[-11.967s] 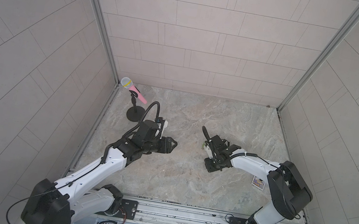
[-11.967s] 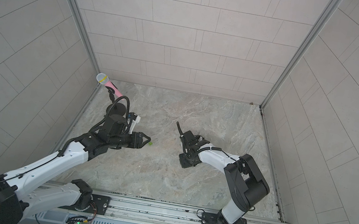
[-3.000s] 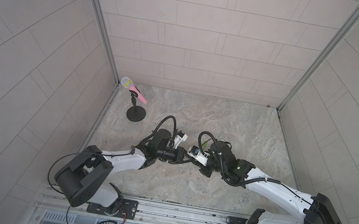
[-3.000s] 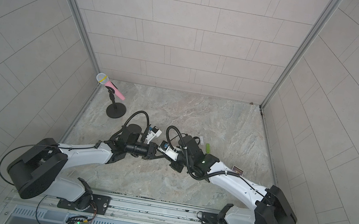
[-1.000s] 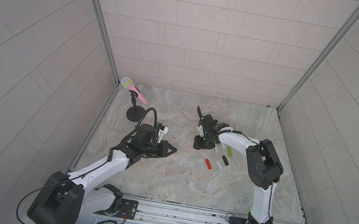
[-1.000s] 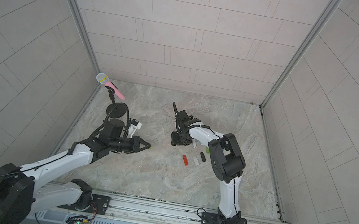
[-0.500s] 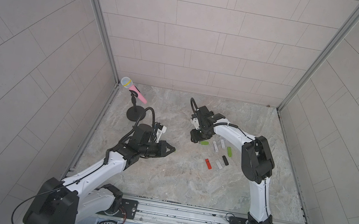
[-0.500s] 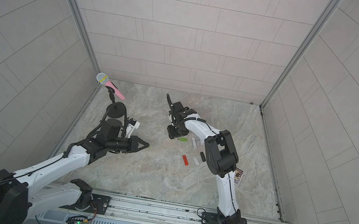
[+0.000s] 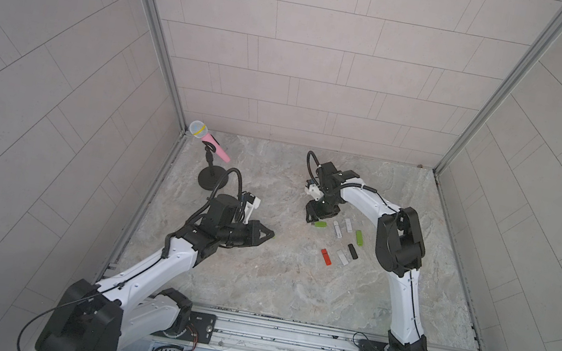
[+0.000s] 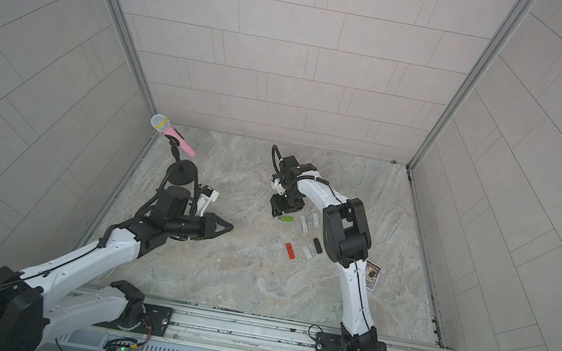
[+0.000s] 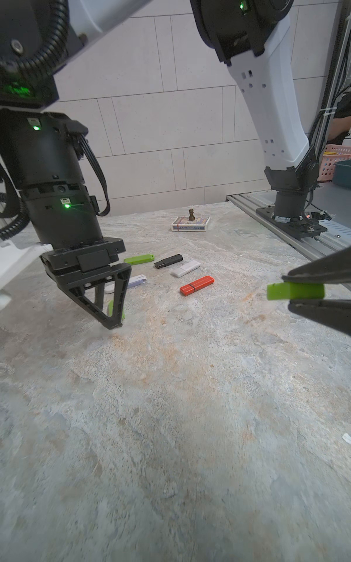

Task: Close the usb drive cover
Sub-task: Adjust the USB drive at the center of the board, then pick up the USB drive from the center of the board.

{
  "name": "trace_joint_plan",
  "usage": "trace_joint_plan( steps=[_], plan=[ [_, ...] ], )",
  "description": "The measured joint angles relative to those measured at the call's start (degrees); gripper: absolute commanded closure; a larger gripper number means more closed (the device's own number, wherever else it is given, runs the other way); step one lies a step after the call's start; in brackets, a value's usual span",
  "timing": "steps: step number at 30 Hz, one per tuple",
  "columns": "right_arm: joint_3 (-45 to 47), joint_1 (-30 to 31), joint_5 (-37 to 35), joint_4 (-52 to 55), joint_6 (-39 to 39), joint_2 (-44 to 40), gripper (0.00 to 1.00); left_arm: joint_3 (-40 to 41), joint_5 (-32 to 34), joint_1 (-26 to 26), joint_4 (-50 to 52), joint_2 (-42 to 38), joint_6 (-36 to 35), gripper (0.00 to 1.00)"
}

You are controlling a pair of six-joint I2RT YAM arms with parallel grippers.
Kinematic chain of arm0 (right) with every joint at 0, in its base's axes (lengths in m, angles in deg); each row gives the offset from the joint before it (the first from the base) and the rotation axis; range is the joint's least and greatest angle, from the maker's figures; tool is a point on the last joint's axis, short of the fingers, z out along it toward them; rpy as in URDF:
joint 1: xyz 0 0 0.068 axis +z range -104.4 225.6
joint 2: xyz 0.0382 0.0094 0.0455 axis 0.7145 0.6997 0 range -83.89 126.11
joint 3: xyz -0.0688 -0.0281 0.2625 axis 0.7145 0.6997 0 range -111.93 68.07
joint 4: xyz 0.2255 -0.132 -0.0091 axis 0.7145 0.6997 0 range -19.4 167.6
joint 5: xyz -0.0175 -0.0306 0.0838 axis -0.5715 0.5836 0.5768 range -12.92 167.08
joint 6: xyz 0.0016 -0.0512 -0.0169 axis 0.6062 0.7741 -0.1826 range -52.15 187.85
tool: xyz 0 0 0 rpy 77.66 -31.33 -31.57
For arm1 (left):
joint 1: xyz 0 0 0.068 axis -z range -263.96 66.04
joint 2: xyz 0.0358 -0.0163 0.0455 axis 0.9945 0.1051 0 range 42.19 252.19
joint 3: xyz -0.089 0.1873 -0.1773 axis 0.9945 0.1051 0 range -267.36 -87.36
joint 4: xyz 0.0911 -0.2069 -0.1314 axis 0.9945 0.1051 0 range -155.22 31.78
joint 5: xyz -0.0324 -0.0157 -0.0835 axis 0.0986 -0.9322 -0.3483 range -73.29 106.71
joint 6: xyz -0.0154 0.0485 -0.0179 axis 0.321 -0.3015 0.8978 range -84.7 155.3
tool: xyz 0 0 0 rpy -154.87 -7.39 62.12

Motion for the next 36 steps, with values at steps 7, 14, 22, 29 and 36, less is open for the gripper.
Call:
trace_joint_plan(
  steps=[7,14,22,29,36],
  plan=[
    [1.92,0.13,0.20,1.33,0.61,-0.11,0.45,0.00,0.00,0.00,0.02,0.00,-0.02,0.88],
    [4.83,2.08,-5.35,2.54,1.27,-1.73,0.63,0.00,-0.02,0.00,0.15,-0.07,-0.02,0.88],
    [4.09,4.50,-13.75,4.20,0.44,-1.07,0.69,0.00,0.02,-0.02,0.55,-0.42,0.02,0.88],
    [4.33,6.80,-15.80,4.28,-0.20,-1.14,0.75,0.00,0.44,-0.02,0.83,-0.74,0.00,0.88],
    [11.19,12.09,-15.69,2.47,0.59,-5.29,0.76,0.00,1.07,-0.09,1.01,-1.62,0.00,0.88]
  ],
)
